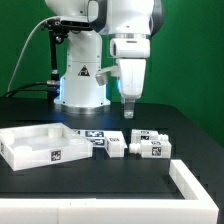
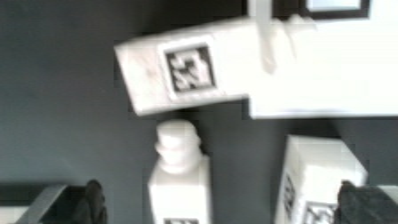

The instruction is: Assemble one leg

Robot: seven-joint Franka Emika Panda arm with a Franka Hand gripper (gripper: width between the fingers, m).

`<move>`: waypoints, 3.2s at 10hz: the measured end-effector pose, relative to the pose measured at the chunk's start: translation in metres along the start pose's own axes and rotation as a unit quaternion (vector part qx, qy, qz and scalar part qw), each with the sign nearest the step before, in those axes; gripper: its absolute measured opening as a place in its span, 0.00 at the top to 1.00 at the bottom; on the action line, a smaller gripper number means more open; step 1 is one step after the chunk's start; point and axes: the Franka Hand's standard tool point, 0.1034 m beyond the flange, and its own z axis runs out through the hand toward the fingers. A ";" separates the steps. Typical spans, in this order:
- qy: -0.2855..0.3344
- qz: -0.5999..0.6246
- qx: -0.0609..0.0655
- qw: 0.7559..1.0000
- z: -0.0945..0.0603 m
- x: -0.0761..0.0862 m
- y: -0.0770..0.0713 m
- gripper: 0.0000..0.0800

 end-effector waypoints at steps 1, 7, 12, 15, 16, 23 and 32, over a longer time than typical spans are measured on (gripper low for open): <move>-0.008 0.008 0.004 1.000 -0.006 -0.020 0.016 0.19; -0.008 0.016 0.006 1.000 -0.006 -0.029 0.024 0.19; -0.028 -0.016 0.014 0.999 -0.010 -0.138 0.040 0.19; -0.029 -0.103 0.018 0.994 -0.009 -0.138 0.039 0.19; -0.029 -0.137 0.019 0.990 -0.009 -0.139 0.039 0.19; -0.028 0.197 0.017 0.980 -0.001 -0.157 0.029 0.19; -0.012 0.517 0.027 0.856 0.020 -0.215 0.064 0.19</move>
Offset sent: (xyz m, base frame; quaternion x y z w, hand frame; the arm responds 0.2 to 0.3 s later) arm 0.0000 0.0000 0.0000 0.0000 0.0000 0.0000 1.0000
